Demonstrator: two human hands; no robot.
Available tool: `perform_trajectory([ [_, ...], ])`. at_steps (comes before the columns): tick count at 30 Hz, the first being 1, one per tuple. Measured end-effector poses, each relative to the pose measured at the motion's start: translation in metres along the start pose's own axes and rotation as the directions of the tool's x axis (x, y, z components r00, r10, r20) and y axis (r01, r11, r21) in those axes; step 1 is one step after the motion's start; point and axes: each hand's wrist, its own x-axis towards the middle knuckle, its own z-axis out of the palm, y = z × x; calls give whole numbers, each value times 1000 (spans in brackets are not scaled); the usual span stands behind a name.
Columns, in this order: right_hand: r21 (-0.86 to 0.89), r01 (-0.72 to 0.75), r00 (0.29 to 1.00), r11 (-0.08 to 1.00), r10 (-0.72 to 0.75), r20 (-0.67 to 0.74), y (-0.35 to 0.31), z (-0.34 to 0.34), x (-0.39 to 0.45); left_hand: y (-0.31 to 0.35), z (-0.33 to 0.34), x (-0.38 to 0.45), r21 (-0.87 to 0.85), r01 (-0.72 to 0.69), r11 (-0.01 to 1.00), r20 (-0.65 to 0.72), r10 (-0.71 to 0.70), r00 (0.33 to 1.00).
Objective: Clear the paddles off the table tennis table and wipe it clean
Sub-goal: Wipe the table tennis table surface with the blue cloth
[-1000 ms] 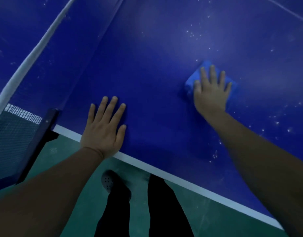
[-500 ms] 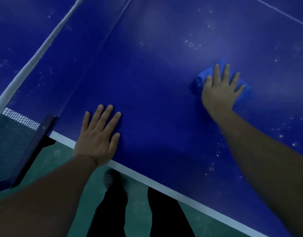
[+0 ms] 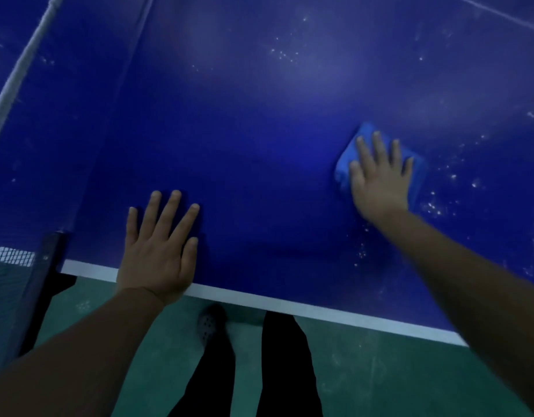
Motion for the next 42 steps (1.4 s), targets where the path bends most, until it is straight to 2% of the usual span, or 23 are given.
perform_trajectory([
  [3,-46,284,958,958,-285,-16,-20,24,-93,0,1,0,-7,-14,1000,2,14,1000],
  [5,-57,391,920,919,-388,53,-10,24,-104,0,1,0,-11,-18,1000,7,18,1000],
  [7,-54,283,959,958,-282,32,4,15,-68,0,0,1,-14,-17,1000,6,17,1000],
  [10,10,-32,999,999,32,9,20,0,-5,1,0,2,-9,-20,1000,14,21,1000],
  [11,39,-83,996,996,83,14,21,-2,5,0,0,2,-6,-19,1000,16,19,1000],
  [13,65,-95,996,993,95,3,12,1,-2,0,0,2,3,-16,1000,22,16,1000],
  [16,-24,85,996,996,-86,-23,-9,20,-85,1,-1,1,-2,-20,1000,19,20,1000],
  [19,-38,344,937,938,-340,81,-5,36,-195,2,-2,2,-15,-11,1000,28,12,1000],
  [21,-51,418,901,907,-406,156,14,32,-196,2,-2,1,-14,-6,1000,30,6,1000],
  [23,-66,279,957,958,-271,105,25,25,-153,3,-3,1,-15,-3,1000,24,4,1000],
  [25,22,-45,998,999,44,42,23,15,-102,4,-3,2,-16,-3,1000,25,4,1000],
  [27,140,-341,940,929,340,30,3,10,-66,3,-4,1,-13,-4,1000,19,4,1000],
  [28,165,-411,910,896,414,18,-17,10,-62,3,-3,1,-14,-7,1000,15,7,1000],
  [29,157,-390,918,907,397,-16,-39,14,-66,4,-4,0,-18,-9,1000,11,9,1000],
  [30,133,-263,960,956,273,-66,-62,20,-78,4,-3,0,-23,-6,1000,6,6,1000],
  [31,84,-65,994,994,72,-82,-80,25,-93,5,-4,1,-26,-1,1000,4,2,1000],
  [32,34,131,990,991,-129,-58,-91,30,-107,5,-3,1,-25,2,1000,6,-2,1000],
  [33,1,242,970,970,-242,-23,-91,31,-113,5,-4,1,-24,3,1000,8,-3,1000],
  [34,7,279,960,960,-280,7,-83,28,-106,6,-4,1,-25,4,1000,5,-4,1000],
  [36,26,190,982,981,-190,-20,-59,18,-67,5,-3,2,-24,1,1000,-2,-1,1000],
  [39,43,-80,996,996,79,28,-17,5,-12,4,-2,2,-20,4,1000,5,-4,1000],
  [41,129,-315,949,940,312,39,18,2,-13,4,-1,2,-10,5,1000,16,-5,1000],
  [42,171,-439,898,882,438,47,34,4,-30,3,-1,2,-5,2,1000,23,-2,1000],
])
